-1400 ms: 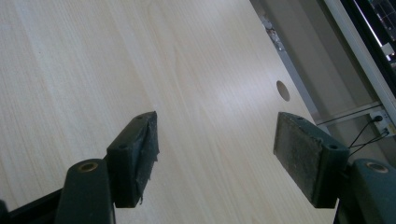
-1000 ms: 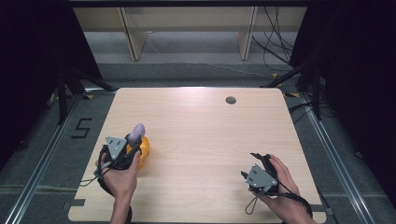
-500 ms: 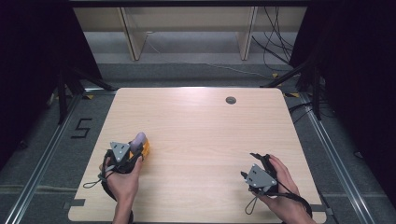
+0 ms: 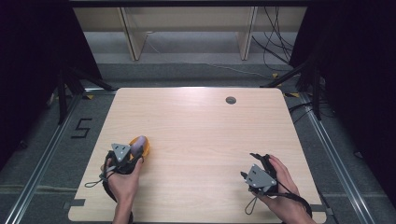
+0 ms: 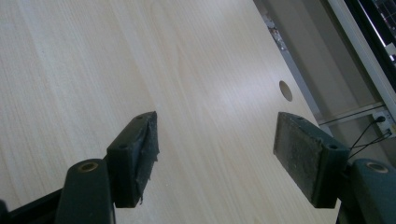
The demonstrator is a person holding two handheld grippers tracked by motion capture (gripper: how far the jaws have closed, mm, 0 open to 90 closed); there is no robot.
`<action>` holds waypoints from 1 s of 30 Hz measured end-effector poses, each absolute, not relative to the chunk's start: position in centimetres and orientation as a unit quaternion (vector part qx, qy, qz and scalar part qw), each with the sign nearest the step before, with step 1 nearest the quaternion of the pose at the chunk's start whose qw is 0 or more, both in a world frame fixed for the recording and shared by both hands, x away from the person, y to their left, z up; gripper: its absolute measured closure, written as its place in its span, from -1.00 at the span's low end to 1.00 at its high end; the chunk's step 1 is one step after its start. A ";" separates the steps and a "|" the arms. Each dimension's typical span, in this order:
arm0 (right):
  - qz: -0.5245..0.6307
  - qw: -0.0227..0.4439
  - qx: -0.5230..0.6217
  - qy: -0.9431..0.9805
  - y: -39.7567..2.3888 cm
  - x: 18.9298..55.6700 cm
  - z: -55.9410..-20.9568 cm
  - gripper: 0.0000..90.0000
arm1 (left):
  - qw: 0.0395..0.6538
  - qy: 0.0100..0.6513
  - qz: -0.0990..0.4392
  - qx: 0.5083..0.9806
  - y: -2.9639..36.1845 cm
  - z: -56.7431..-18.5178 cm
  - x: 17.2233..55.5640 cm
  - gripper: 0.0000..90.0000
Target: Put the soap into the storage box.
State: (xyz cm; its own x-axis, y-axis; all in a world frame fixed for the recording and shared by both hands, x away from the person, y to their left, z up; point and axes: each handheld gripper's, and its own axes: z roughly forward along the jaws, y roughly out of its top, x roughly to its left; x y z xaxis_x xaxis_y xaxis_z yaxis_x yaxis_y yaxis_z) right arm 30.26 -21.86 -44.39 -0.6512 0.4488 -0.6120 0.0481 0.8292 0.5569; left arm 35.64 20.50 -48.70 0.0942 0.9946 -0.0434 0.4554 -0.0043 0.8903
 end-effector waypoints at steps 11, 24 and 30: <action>0.255 0.394 0.143 0.871 -21.8 30.3 -44.4 -0.30 | 0.385 0.598 0.324 0.624 20.9 -49.0 35.4 0.25; 0.244 0.390 0.143 0.876 -21.9 30.4 -44.4 -0.30 | 0.426 0.578 0.354 0.599 20.7 -46.6 34.2 -0.01; 0.251 0.388 0.142 0.875 -21.8 30.3 -44.4 -0.30 | 0.436 0.559 0.348 0.613 19.3 -45.9 33.5 -0.04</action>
State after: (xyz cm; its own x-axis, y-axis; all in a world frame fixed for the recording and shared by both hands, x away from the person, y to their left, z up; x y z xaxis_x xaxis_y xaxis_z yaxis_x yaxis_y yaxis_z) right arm 30.30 -21.85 -44.43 -0.6588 0.4433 -0.6078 0.0531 0.8333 0.5502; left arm 33.47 19.30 -45.93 0.1333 0.9892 -0.0602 0.3810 0.0049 0.9245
